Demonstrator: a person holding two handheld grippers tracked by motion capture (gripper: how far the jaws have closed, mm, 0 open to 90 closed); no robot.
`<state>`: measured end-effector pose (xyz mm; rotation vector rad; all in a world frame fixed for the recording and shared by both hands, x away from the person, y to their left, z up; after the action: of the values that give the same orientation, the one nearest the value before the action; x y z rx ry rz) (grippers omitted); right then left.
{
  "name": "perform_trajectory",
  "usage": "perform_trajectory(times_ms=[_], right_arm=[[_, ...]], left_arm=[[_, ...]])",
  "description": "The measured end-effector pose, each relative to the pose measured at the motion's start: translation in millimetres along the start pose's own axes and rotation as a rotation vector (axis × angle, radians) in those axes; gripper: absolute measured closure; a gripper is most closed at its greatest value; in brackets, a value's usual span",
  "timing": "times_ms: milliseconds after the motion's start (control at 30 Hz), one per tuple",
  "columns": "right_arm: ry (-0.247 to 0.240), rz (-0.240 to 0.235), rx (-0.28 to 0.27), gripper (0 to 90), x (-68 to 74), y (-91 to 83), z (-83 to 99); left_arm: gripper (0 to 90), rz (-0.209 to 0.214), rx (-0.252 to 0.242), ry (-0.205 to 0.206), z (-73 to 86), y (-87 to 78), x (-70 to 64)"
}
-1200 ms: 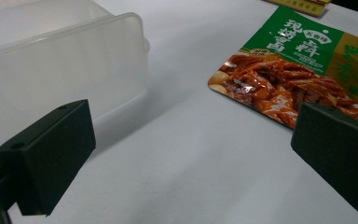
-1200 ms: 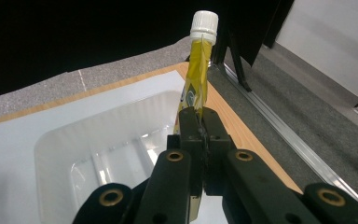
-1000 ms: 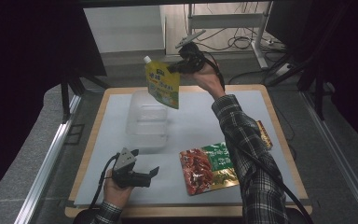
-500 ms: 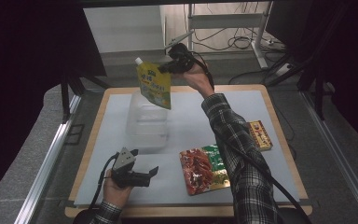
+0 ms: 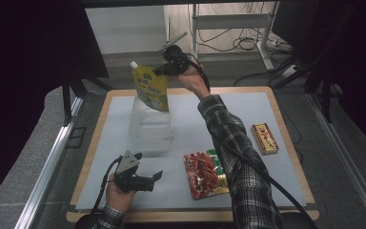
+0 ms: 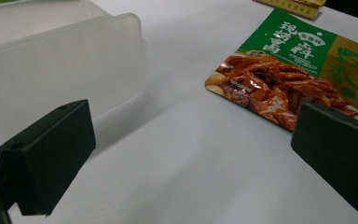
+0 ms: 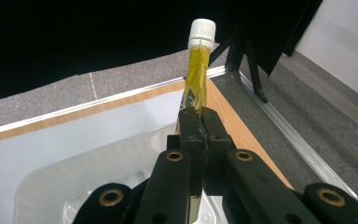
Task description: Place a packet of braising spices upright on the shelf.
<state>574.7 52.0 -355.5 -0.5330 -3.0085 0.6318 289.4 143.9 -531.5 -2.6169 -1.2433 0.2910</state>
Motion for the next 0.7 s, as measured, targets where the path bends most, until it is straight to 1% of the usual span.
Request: perform_trajectory(times_ms=[100,233,400,500,533,567,600,633,700], right_arm=[[-0.001,0.002,0.014,89.0,-0.6,4.1,4.8],[0.006,0.000,0.036,88.9,-2.8,11.0,16.1],[0.040,-0.004,0.027,88.9,-7.8,12.9,24.4],[0.044,0.007,0.037,88.9,-9.4,12.1,28.6],[0.033,0.018,0.052,88.9,-9.2,12.7,30.8],[0.019,0.039,0.072,88.9,-9.0,13.7,33.4],[0.028,0.044,0.066,88.9,-8.3,13.8,34.3],[0.039,0.033,0.055,88.9,-8.5,13.8,34.7],[0.042,0.034,0.054,88.7,-8.0,13.4,34.9]], left_arm=[[0.0,0.002,0.003,0.001,0.3,0.2,-0.1],[0.0,0.003,0.008,0.000,0.7,0.8,-0.4],[0.0,0.005,0.010,-0.001,1.0,1.2,-0.4],[0.0,0.010,0.013,-0.002,1.5,2.3,-1.2],[0.0,0.012,0.014,-0.002,1.7,2.6,-1.6],[0.0,0.012,0.015,-0.003,1.9,2.9,-1.9],[0.0,0.012,0.015,-0.003,2.0,3.0,-2.1],[0.0,0.012,0.015,-0.003,1.9,3.0,-2.3],[0.0,0.012,0.013,-0.003,1.7,2.8,-2.1]])
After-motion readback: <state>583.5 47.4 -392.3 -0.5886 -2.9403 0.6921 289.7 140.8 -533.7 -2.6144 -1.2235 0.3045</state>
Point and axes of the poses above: each handheld gripper's, and its own axes: y roughly forward along the jaws, z roughly out of its underside, x roughly to its left, the point moved 5 cm from there along y, roughly forward along the jaws, and after that the axes turned 12 degrees about -x, right-handed, at the moved point
